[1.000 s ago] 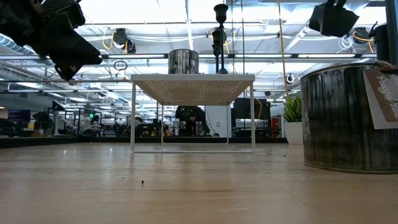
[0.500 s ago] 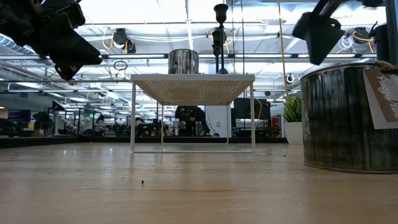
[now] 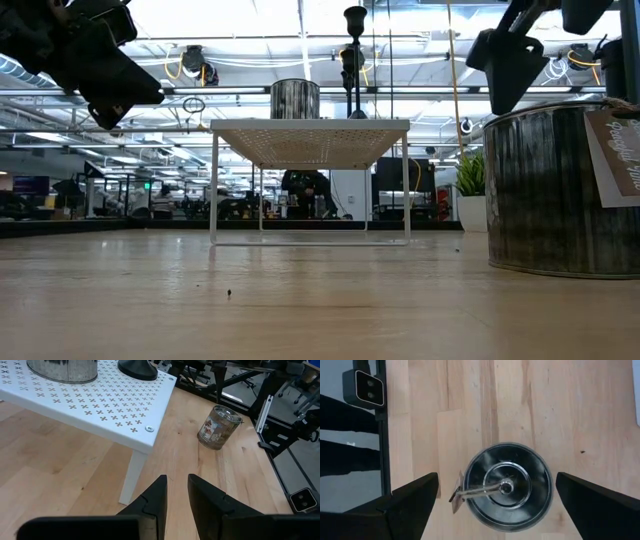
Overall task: Pick & Place candle stick holders
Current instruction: Put the silver scented candle on the shelf aligned with the other silver scented candle
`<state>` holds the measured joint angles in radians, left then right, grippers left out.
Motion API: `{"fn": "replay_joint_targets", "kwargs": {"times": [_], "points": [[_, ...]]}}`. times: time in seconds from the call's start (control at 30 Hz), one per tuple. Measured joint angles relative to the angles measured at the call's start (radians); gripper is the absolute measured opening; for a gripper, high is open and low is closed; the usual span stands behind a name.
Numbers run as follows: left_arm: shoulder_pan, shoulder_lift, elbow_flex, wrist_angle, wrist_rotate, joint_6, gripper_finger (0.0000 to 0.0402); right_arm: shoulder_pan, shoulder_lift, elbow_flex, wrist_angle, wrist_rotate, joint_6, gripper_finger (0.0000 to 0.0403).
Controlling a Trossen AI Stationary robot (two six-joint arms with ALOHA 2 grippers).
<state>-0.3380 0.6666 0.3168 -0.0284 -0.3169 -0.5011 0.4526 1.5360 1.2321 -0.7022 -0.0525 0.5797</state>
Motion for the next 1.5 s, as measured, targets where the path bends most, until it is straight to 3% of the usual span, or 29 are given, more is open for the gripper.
{"fn": "replay_joint_targets", "kwargs": {"times": [1.27,1.5], "points": [[0.0,0.0,0.0,0.001,0.0,0.088,0.0081,0.008,0.002,-0.115,0.125,-0.031,-0.013,0.0397],[0.0,0.0,0.0,0.001,0.0,0.087,0.0081,-0.001,0.0,-0.113,0.132,-0.03,0.044,0.0396]]}}
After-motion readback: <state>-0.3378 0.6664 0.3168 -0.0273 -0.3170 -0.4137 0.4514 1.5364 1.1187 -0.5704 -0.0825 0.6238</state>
